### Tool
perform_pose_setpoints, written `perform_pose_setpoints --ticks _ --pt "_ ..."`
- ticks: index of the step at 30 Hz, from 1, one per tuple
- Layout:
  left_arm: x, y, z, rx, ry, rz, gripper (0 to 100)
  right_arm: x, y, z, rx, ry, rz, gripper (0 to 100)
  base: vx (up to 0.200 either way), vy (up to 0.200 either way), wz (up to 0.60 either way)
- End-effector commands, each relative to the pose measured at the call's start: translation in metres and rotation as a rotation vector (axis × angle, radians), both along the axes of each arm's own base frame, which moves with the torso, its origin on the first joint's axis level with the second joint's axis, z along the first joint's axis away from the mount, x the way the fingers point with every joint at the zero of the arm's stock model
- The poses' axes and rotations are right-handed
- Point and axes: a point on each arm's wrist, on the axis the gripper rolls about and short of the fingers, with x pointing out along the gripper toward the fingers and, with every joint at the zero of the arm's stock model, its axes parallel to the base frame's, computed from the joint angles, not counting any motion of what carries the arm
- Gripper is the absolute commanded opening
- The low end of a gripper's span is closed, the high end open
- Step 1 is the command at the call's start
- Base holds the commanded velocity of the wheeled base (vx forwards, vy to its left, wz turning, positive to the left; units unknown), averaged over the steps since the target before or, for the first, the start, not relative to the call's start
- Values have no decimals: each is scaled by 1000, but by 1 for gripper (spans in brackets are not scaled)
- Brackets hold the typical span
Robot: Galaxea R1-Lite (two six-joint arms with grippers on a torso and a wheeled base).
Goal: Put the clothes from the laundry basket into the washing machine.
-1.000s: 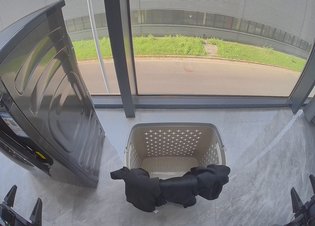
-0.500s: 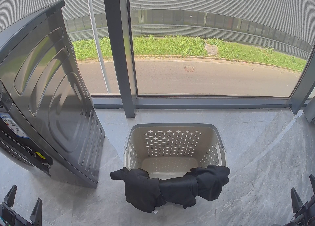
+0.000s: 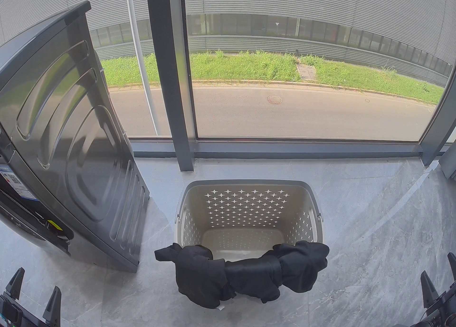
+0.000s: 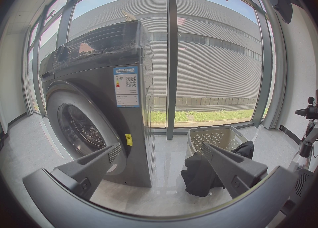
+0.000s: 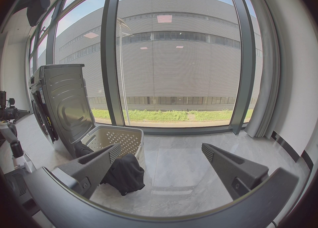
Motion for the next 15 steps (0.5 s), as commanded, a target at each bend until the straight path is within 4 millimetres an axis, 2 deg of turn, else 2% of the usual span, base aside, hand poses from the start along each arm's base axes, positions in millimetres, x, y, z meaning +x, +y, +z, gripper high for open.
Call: perform_pose_setpoints --ticks 1,8,15 --pt "0 0 -5 0 -2 0 100 0 0 -5 0 1 1 100 0 0 0" --pt "0 0 -5 0 -2 -1 100 0 0 -5 0 1 1 100 0 0 0" --pt "0 0 -5 -4 -3 0 100 0 0 -5 0 1 1 100 200 0 0"
